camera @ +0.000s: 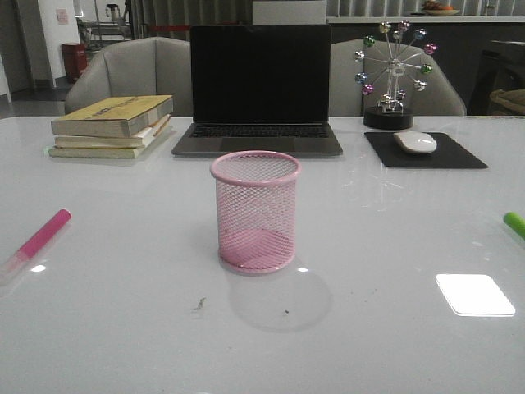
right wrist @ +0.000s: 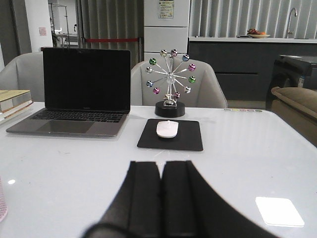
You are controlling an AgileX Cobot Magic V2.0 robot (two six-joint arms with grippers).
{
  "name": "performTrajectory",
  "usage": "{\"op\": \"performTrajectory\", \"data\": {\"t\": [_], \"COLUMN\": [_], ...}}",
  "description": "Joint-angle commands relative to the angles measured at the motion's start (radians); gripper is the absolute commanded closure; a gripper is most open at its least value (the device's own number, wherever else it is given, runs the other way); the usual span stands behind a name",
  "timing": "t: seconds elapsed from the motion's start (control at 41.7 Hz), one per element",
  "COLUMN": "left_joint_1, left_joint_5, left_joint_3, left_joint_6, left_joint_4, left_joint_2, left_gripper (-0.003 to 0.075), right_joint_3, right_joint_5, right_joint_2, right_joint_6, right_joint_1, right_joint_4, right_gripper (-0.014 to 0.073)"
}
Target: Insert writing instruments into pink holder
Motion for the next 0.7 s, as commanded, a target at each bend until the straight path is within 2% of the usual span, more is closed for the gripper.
{"op": "performTrajectory", "data": {"t": [0.0, 0.408, 0.504, 0.576, 0.671], "left_joint_1": [-0.002, -0.002, -0.002, -0.002, -0.002], "left_joint_5": [-0.09, -0.096, -0.133, -0.171, -0.149], "left_joint_3": [0.004, 0.004, 0.001, -0.013, -0.084], "left_joint_6": [-0.006, -0.006, -0.013, -0.013, -0.013], "left_joint_4": [-0.009, -0.009, -0.009, -0.009, -0.009], "left_joint_2": [-0.02, -0.02, -0.02, -0.02, -0.02], "left_gripper": [0.0629, 0.0629, 0.0629, 0.0629, 0.0629], "right_joint_3": [-0.005, -0.006, -0.011, -0.043, -0.117], "right_joint_5": [-0.088, -0.114, -0.135, -0.123, -0.08], "right_joint_2": [-0.019, -0.019, -0.019, -0.019, -0.019], "right_joint_6": [0.0, 0.0, 0.0, 0.0, 0.0], "right_joint_1": [-0.001, -0.001, -0.001, -0.001, -0.001], "right_joint_4": [-0.012, -0.012, -0.012, -0.012, -0.012], "right_gripper": [0.0536, 0.0536, 0.0536, 0.0536, 0.0536]}}
